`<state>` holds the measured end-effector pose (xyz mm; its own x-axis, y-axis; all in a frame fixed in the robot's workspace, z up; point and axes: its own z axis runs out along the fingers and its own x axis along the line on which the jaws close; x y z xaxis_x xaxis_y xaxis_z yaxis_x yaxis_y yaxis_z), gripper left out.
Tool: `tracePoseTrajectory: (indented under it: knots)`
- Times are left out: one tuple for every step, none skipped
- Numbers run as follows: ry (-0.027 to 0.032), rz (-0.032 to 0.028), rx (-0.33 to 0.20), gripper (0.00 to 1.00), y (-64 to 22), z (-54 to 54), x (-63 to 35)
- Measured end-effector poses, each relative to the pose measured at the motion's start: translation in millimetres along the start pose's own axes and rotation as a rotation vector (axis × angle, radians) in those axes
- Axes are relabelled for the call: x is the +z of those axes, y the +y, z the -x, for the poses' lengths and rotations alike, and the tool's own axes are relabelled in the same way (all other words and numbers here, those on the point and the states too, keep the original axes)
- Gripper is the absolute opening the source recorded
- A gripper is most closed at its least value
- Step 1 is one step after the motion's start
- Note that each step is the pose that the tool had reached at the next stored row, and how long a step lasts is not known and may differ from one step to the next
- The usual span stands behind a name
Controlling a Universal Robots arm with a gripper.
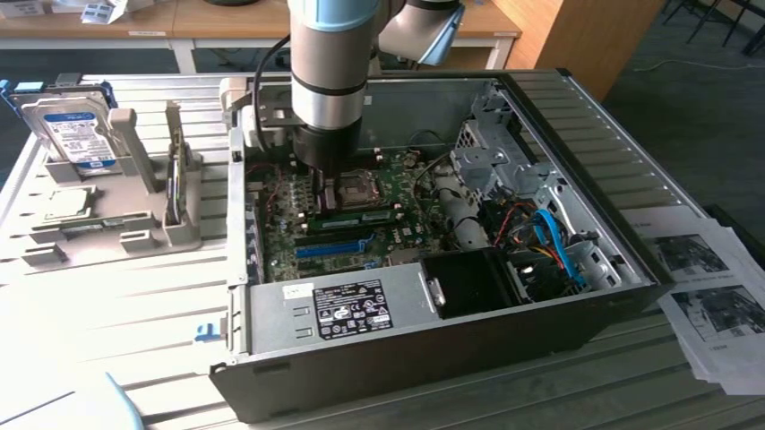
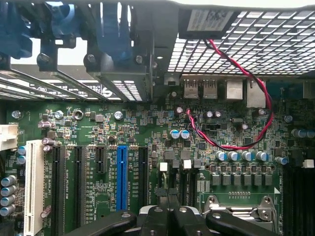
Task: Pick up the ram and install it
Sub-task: 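Press down the ram until it locks into place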
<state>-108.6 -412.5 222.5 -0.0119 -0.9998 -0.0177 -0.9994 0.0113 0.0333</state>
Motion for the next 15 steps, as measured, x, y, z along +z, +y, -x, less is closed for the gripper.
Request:
tracePoseTrajectory:
  knots:
    - [0.0001,0.0000,0.000,0.09,0.0,0.0,0.1]
    - [0.0001,0.0000,0.000,0.09,0.0,0.0,0.2]
    - [0.0000,0.0000,0.000,0.09,0.0,0.0,0.3]
    - [0.0000,0.0000,0.000,0.09,0.0,0.0,0.3]
    - [0.0001,0.0000,0.000,0.09,0.0,-0.1,0.4]
    - [0.0001,0.0000,0.000,0.09,0.0,-0.1,0.4]
    - [-0.0001,0.0000,0.000,0.09,0.0,0.0,0.5]
    - [-0.0001,-0.0001,0.000,0.09,0.0,0.0,0.6]
    - [0.0000,-0.0001,0.000,0.09,0.0,-0.1,0.6]
    - [0.0000,-0.0001,0.000,0.09,0.0,0.0,0.6]
    - [0.0001,0.0000,0.000,0.09,0.0,-0.1,0.6]
    - [0.0000,-0.0001,0.000,0.09,0.0,-0.1,0.6]
    - [-0.0005,-0.0004,0.000,0.09,-0.1,0.0,0.2]
    - [-0.0016,-0.0016,0.000,0.09,-0.2,0.2,-0.7]
    - [-0.0011,-0.0008,0.000,0.09,-0.1,0.2,-2.7]
